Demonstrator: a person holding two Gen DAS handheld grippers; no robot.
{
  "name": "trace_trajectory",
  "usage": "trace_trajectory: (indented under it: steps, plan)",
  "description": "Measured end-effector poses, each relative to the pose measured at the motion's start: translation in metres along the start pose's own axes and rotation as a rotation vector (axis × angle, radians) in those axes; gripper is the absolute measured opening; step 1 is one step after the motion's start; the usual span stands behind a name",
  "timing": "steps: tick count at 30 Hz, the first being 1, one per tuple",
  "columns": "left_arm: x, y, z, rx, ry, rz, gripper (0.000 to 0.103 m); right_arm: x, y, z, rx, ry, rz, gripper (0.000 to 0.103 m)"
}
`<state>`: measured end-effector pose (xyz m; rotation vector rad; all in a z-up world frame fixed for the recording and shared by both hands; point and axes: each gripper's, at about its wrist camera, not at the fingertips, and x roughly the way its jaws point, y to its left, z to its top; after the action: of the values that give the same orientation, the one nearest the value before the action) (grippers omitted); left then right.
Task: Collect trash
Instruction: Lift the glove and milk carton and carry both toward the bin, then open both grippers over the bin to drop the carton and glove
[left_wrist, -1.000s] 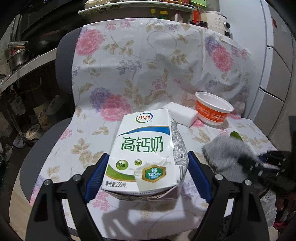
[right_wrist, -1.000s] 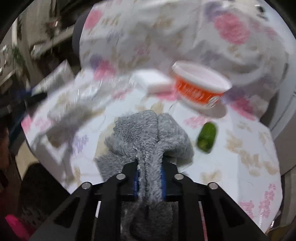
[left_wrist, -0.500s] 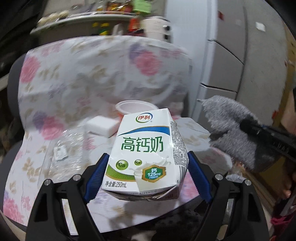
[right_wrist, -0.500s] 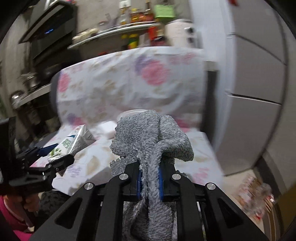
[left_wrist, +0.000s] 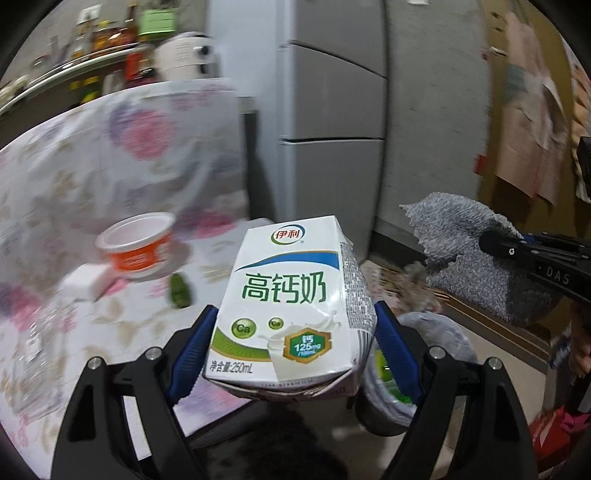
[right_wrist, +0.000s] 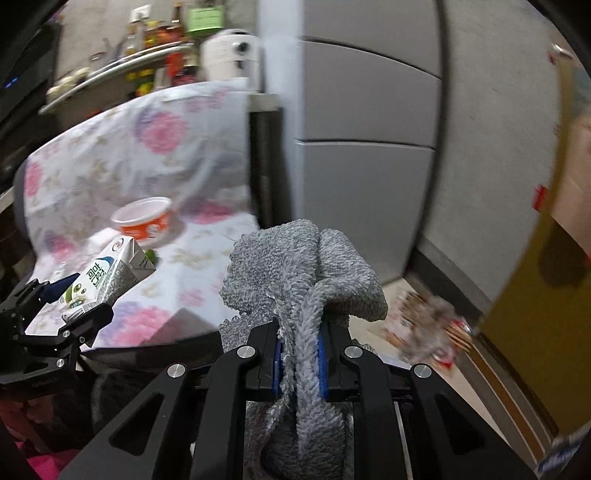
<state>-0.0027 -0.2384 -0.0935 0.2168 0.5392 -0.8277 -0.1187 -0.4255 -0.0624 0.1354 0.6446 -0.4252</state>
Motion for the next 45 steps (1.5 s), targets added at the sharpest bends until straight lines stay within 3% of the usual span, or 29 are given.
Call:
trace_trajectory:
  steps: [9, 19, 21, 25, 35, 38, 45]
  plan:
    - [0.054, -0.080, 0.006, 0.091, 0.031, -0.186, 0.081, 0.013, -0.077, -0.048, 0.150, 0.094, -0.094, 0.016]
    - [0.115, -0.135, 0.005, 0.150, 0.117, -0.285, 0.082, 0.066, -0.136, -0.077, 0.322, 0.204, -0.078, 0.020]
    - [0.126, -0.138, 0.005, 0.149, 0.144, -0.286, 0.091, 0.078, -0.146, -0.079, 0.358, 0.227, -0.069, 0.031]
    - [0.127, -0.132, 0.006, 0.145, 0.157, -0.267, 0.093, 0.080, -0.153, -0.075, 0.394, 0.220, -0.060, 0.051]
    - [0.083, -0.067, 0.023, 0.054, 0.092, -0.165, 0.093, 0.031, -0.114, -0.032, 0.285, 0.065, -0.042, 0.052]
    - [0.060, -0.038, 0.019, 0.036, 0.076, -0.098, 0.093, 0.020, -0.085, -0.014, 0.236, 0.021, 0.001, 0.052]
    - [0.004, 0.036, -0.006, -0.002, 0.088, 0.163, 0.093, 0.024, 0.016, 0.018, 0.050, -0.003, 0.184, 0.052]
